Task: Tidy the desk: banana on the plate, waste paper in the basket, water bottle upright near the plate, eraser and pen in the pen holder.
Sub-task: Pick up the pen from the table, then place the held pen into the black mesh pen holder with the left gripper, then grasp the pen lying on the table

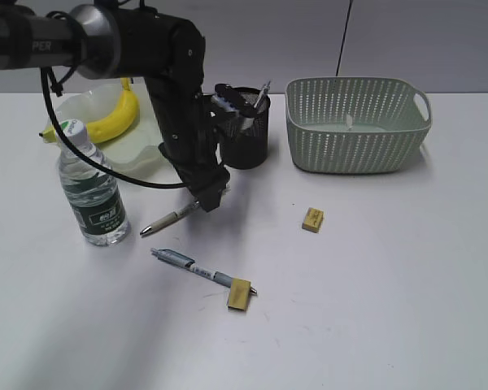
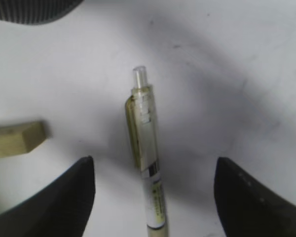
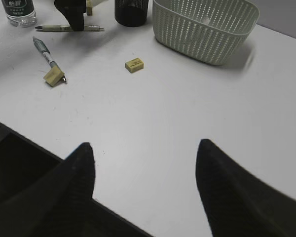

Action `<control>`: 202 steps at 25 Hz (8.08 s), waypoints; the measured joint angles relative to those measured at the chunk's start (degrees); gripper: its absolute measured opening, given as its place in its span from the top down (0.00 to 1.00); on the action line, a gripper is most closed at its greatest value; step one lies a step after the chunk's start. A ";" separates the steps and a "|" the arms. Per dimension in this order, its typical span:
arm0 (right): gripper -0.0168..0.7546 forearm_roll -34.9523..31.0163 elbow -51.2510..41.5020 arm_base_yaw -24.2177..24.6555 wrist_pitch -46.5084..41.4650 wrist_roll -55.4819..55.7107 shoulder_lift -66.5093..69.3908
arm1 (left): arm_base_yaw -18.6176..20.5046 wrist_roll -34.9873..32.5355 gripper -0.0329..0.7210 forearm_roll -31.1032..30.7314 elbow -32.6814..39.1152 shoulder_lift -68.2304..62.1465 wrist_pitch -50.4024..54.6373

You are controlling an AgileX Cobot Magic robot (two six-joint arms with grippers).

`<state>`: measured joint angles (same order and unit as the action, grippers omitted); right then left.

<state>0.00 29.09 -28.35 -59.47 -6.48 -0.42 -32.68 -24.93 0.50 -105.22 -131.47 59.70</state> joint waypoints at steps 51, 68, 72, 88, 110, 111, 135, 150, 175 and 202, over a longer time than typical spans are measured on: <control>0.32 0.00 0.00 0.00 0.00 0.16 0.00 | -0.48 4.80 0.81 14.84 -8.80 12.41 -18.28; 0.32 0.00 0.00 0.00 0.00 0.17 0.00 | 3.18 4.91 0.82 29.06 4.12 6.74 -54.75; 0.32 0.00 0.00 0.00 0.00 0.17 0.00 | 3.18 4.91 0.82 30.01 4.19 3.49 -56.61; 0.32 0.00 0.00 0.00 0.00 0.23 0.00 | 1.33 4.91 0.73 25.59 4.19 -0.21 -57.11; 0.32 0.00 0.00 0.00 0.00 0.23 0.00 | 1.22 4.91 0.39 14.68 4.19 20.34 -30.66; 0.32 0.00 0.00 0.00 0.00 0.23 0.00 | 1.27 4.91 0.39 13.87 4.19 22.17 -26.56; 0.32 0.00 0.00 0.00 0.00 0.23 0.00 | 4.80 20.50 0.46 2.46 22.44 64.40 9.83; 0.34 0.50 2.88 0.00 11.22 -0.68 14.17 | 4.80 21.18 0.47 3.08 66.84 113.39 0.49; 0.40 -4.20 53.82 -15.73 6.97 -16.57 97.58 | 4.80 28.28 0.47 -1.63 74.29 131.74 0.84; 0.41 -7.17 73.92 -19.25 1.66 -14.13 134.25 | 4.80 28.46 0.47 -1.67 74.29 131.77 0.84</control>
<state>-7.17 103.01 -47.60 -57.82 -20.61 133.83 -27.87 3.54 -1.17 -30.93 0.30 60.53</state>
